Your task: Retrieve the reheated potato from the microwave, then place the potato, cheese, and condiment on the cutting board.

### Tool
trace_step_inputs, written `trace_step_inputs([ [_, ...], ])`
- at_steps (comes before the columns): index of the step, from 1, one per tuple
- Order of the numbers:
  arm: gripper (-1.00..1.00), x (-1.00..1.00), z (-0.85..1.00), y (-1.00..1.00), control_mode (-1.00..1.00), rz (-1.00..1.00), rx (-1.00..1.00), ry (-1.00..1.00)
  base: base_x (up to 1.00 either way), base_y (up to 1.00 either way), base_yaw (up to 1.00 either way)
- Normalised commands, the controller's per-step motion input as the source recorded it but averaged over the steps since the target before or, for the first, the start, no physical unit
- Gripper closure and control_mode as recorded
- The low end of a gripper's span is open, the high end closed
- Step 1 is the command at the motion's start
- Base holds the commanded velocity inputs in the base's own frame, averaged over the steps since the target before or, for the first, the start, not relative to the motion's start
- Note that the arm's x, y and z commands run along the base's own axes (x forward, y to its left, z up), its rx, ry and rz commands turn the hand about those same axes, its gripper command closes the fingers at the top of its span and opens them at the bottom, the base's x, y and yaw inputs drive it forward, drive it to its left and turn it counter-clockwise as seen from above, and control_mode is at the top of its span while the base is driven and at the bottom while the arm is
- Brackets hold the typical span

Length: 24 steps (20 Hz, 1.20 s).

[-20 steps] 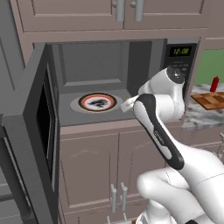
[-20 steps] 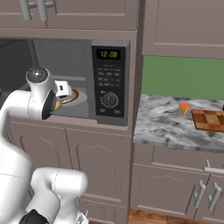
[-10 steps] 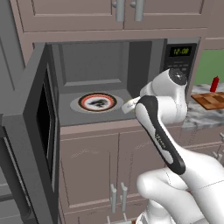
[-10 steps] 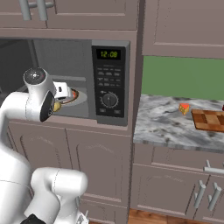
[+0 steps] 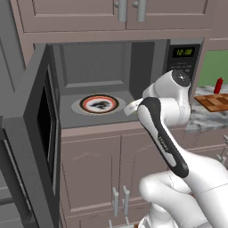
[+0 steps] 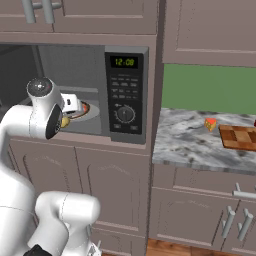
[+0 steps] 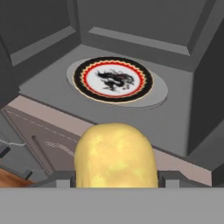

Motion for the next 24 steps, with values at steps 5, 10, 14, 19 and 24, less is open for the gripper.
trace_step_inputs([
  [5,1.0,0.0,0.0,0.0,-1.0,0.0,0.0,0.0,0.0,0.0,0.0],
  [10,1.0,0.0,0.0,0.0,1.0,0.0,0.0,0.0,0.0,0.0,0.0],
  [14,1.0,0.0,0.0,0.0,1.0,0.0,0.0,0.0,0.0,0.0,0.0],
  [19,1.0,0.0,0.0,0.0,1.0,0.0,0.0,0.0,-0.06,0.0,0.0],
  [24,1.0,0.0,0.0,0.0,1.0,0.0,0.0,0.0,-0.39,-0.05,0.0],
])
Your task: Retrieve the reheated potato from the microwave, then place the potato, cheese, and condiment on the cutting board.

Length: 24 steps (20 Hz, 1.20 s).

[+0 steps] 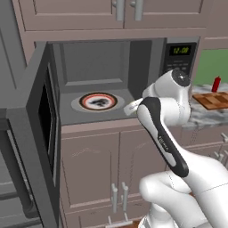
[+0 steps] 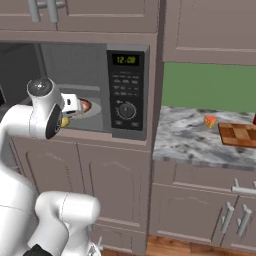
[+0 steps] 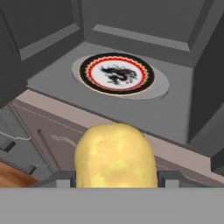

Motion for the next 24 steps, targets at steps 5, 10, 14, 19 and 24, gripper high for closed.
trace_step_inputs([
  [5,1.0,0.0,0.0,0.0,1.0,0.0,0.0,0.0,-0.3,-0.14,-0.08],
  [10,1.0,0.0,0.0,0.0,1.0,0.0,0.0,0.0,0.01,-0.55,-0.15],
  [14,1.0,0.0,0.0,0.0,1.0,0.0,0.0,0.0,0.05,-0.7,-0.09],
  [19,1.0,0.0,0.0,0.0,1.0,0.0,0.0,0.0,0.11,-0.7,-0.03],
  [24,1.0,0.0,0.0,0.0,1.0,0.0,0.0,0.0,0.24,-0.68,0.0],
])
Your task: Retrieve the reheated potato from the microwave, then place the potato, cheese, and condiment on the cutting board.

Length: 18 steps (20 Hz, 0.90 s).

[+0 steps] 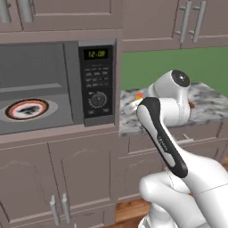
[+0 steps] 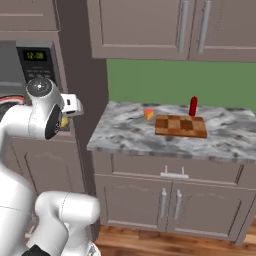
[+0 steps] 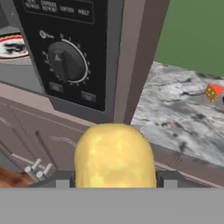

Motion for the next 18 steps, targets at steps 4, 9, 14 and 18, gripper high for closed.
trace_step_inputs([
  [4,1.0,0.0,0.0,0.0,1.0,0.0,0.0,0.0,0.34,-0.67,0.0],
  [9,1.0,0.0,0.0,0.0,1.0,0.0,0.0,0.0,0.45,-0.62,0.0],
  [14,1.0,0.0,0.0,0.0,1.0,0.0,0.0,0.0,0.51,-0.57,0.0],
  [18,1.0,0.0,0.0,0.0,1.0,0.0,0.0,0.0,0.45,-0.56,0.0],
])
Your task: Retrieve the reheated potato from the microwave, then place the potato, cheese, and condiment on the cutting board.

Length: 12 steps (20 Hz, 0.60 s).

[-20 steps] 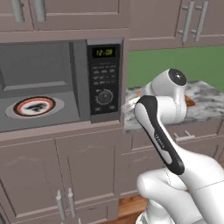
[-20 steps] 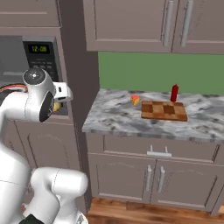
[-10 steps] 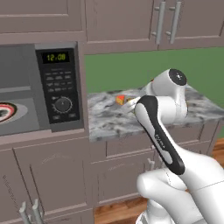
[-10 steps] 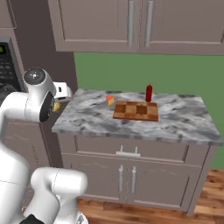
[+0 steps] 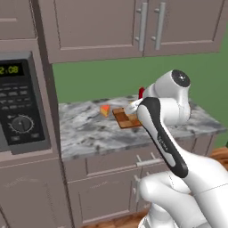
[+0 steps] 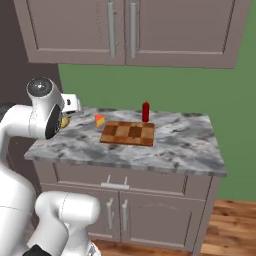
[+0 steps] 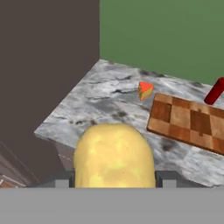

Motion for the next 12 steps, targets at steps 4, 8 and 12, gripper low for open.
trace_step_inputs([
  [4,1.0,0.0,0.0,0.0,1.0,0.0,0.0,0.0,0.36,-0.51,-0.07],
  [8,1.0,0.0,0.0,0.0,1.0,0.0,0.0,0.0,0.54,-0.31,-0.1],
  [12,1.0,0.0,0.0,0.0,1.0,0.0,0.0,0.0,0.52,-0.29,-0.08],
])
